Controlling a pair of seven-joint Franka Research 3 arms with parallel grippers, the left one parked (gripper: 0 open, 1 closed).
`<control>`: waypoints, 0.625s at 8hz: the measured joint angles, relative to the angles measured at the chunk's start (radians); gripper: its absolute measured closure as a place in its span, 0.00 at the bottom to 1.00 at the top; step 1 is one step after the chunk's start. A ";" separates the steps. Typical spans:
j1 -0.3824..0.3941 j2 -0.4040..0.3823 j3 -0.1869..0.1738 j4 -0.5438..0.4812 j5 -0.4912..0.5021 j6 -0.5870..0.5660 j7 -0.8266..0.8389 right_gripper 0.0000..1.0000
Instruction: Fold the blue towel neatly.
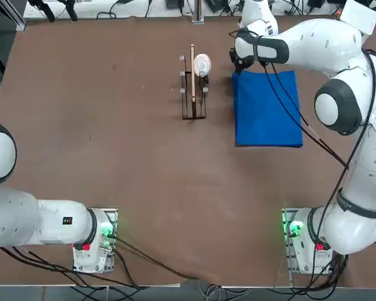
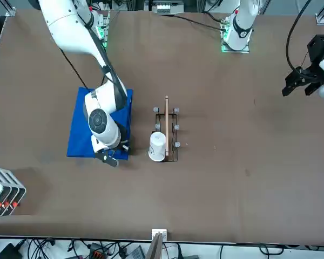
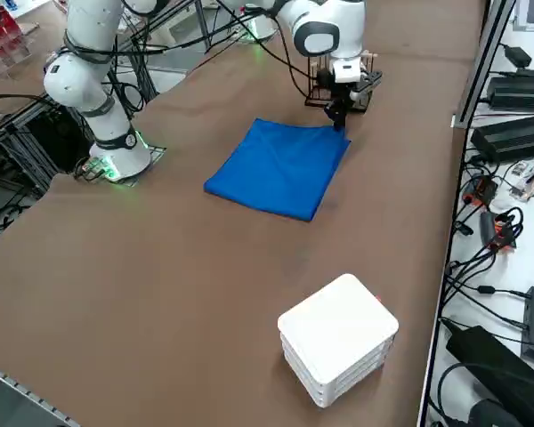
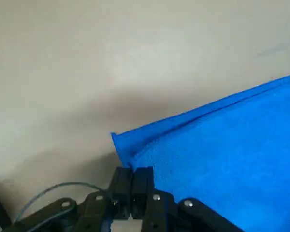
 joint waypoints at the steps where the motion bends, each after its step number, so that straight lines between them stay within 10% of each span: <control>1: 0.000 0.016 0.000 0.019 -0.002 0.000 0.000 0.98; 5: 0.005 0.066 0.000 0.045 -0.025 0.012 0.000 0.98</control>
